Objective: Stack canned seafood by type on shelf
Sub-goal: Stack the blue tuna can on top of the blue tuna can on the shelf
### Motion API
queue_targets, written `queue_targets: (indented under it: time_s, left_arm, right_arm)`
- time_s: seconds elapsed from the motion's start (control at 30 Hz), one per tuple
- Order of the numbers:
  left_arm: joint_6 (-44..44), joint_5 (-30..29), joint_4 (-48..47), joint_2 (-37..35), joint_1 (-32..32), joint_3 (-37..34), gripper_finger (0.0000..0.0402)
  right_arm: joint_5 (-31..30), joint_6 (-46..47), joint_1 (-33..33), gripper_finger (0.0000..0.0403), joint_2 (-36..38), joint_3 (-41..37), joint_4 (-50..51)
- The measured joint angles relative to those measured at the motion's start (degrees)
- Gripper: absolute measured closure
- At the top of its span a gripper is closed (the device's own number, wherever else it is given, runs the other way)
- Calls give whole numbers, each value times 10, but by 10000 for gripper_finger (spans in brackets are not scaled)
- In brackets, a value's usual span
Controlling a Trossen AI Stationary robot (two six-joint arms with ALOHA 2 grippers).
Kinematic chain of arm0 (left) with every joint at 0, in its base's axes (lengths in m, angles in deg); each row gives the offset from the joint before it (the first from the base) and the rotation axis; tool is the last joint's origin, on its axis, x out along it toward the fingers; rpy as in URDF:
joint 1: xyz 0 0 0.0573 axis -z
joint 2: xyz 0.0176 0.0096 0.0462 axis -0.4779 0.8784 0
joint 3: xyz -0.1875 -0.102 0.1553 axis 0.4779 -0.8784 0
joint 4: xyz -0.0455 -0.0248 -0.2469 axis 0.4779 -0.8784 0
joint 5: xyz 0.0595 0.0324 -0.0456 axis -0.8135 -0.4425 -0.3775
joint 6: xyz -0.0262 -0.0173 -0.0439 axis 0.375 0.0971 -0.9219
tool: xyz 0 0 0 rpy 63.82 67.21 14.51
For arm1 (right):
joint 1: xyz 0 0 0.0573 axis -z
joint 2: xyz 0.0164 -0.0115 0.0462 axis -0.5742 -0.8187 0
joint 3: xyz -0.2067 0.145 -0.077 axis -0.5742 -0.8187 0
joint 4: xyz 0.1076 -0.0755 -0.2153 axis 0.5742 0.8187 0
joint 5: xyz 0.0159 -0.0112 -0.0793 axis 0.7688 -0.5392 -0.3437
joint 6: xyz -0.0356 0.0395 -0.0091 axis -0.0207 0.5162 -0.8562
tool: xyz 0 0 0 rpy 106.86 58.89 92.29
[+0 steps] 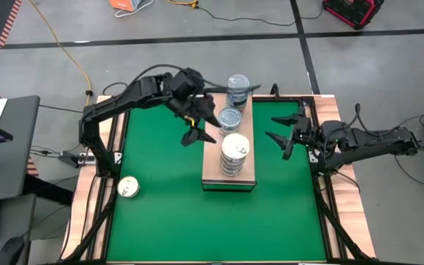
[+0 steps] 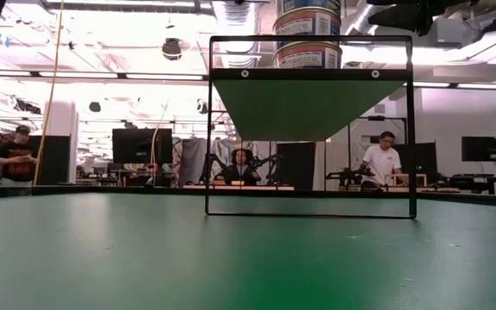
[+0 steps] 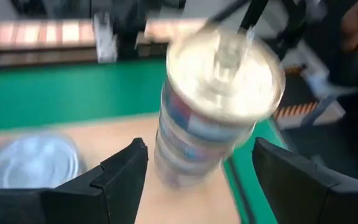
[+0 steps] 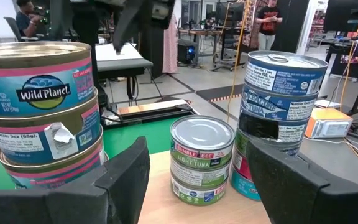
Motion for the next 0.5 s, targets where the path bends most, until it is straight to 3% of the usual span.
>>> queue_targets:
  time_s: [0.27,0.5]
  left_arm:
    - [14,-104,-111,-26,39,-1,132]
    - [-36,-240,-196,-62,105,-2,133]
  right_arm:
    - [0,7,0,109,0,0,5]
    - [0,22,-9,109,1,0,20]
